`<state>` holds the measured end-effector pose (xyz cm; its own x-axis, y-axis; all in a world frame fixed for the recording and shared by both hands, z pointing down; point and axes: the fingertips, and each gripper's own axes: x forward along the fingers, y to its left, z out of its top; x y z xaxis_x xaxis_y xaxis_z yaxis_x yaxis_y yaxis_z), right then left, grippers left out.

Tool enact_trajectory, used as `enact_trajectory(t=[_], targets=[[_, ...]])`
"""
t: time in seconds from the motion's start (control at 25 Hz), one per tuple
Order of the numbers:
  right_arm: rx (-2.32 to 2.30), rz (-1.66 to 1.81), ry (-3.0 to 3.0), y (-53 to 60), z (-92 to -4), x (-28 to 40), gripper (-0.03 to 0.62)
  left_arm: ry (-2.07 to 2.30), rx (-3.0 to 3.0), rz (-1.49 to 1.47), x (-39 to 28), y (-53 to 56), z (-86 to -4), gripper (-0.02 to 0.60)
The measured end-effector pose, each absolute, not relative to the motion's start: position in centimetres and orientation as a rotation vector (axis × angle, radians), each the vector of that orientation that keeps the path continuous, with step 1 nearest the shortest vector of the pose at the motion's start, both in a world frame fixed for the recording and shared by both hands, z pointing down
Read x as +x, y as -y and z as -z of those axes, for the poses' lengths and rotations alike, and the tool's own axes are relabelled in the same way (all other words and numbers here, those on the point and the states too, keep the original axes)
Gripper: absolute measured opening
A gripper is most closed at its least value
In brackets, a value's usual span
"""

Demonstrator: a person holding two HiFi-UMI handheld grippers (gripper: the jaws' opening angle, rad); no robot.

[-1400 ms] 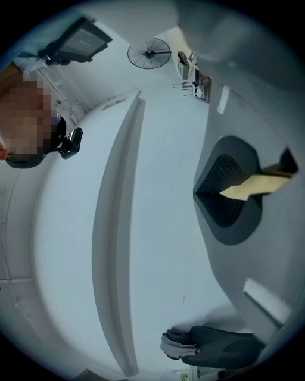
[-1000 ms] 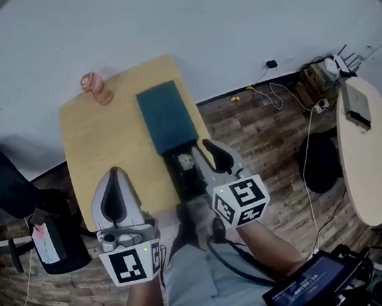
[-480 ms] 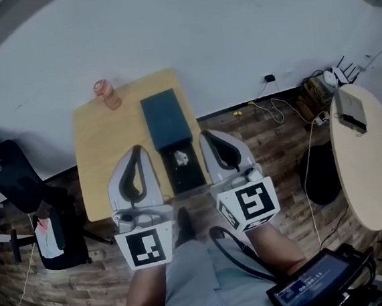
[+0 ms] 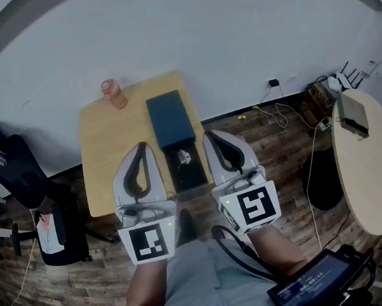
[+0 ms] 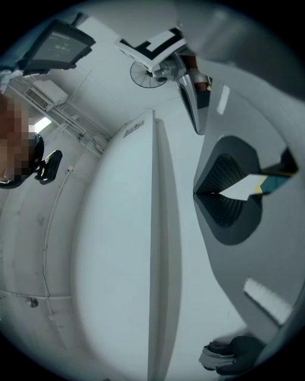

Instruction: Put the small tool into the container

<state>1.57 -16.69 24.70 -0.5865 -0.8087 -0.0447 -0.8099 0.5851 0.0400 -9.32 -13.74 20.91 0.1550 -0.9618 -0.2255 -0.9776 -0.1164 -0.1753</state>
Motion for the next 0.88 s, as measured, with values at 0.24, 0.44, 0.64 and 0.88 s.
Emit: enact_trajectory(t=[0.24, 0.44, 0.64, 0.88], targets=[[-1.414, -0.118, -2.770, 16.45, -24.37, 1.55, 0.000, -1.881, -2.144, -0.085, -9.80, 13.73, -20.62, 0.009], [-1.389, -0.118, -2.760, 16.07, -24.00, 1.34, 0.000, -1.881, -2.143, -0.080, -9.85, 13.68, -20.54, 0.009], [-1.385, -0.118, -2.758, 15.90, -24.01, 1.40, 0.000, -1.875, -2.145, -0.077, -9.59, 13.46, -20.61, 0.009], [-1.385, -0.117, -2.759, 15.83, -24.23, 1.42, 0.000, -1.873, -2.147, -0.068, -9.53, 13.48, -20.75, 0.009]])
